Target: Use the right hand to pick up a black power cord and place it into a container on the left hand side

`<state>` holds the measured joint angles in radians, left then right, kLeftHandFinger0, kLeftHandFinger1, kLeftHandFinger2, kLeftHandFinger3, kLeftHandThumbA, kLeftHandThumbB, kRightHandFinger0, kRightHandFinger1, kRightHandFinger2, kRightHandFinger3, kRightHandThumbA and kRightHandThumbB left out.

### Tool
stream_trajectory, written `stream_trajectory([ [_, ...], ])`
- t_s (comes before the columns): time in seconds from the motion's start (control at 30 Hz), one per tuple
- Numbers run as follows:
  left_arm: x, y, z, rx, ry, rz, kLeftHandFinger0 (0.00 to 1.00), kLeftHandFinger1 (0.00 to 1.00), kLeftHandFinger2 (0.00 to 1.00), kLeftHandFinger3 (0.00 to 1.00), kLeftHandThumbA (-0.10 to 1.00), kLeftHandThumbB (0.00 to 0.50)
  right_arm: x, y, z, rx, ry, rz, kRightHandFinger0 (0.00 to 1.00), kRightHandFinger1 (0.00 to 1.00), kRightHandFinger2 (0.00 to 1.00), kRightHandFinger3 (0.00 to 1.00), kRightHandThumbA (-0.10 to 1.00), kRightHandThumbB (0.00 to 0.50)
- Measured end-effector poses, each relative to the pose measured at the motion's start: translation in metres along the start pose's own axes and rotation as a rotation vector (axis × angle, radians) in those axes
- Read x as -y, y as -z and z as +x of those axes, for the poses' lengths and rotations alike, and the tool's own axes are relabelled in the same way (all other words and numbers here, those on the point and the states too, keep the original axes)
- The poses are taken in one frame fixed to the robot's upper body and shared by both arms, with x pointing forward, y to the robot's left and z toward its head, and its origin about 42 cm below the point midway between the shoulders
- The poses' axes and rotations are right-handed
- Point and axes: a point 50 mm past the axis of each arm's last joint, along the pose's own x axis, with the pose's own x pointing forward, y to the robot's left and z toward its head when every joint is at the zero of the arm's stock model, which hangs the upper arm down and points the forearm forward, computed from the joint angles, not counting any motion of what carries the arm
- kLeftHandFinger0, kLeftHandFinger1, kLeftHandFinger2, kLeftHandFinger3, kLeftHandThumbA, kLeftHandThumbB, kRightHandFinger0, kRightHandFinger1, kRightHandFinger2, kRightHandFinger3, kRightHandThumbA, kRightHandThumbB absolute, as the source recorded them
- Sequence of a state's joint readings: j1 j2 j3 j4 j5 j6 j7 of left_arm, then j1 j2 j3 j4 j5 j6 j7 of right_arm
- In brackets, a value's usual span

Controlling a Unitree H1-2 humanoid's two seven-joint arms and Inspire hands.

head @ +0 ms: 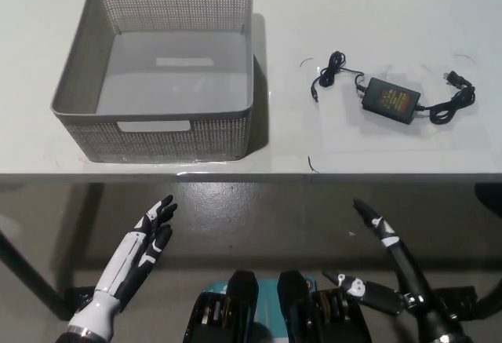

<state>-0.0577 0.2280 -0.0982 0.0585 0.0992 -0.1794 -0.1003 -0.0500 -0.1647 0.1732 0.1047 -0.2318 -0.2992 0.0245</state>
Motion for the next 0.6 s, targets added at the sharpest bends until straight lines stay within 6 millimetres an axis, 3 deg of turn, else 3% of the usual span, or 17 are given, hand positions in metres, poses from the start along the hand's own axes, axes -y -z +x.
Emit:
stream_trajectory([
  [0.33, -0.001, -0.001, 0.001, 0.014, 0.004, 0.004, 1.0, 1.0, 1.0, 1.0, 0.97, 0.306, 0.039, -0.028, 0.005, 0.079, 0.135, -0.158, 1.0, 1.0, 1.0, 1.0, 0.96, 0.375],
  [0.6, -0.001, -0.001, 0.001, 0.018, 0.006, 0.005, 1.0, 1.0, 1.0, 1.0, 0.97, 0.306, 0.085, -0.051, 0.027, 0.115, 0.236, -0.27, 1.0, 1.0, 1.0, 1.0, 0.99, 0.352],
])
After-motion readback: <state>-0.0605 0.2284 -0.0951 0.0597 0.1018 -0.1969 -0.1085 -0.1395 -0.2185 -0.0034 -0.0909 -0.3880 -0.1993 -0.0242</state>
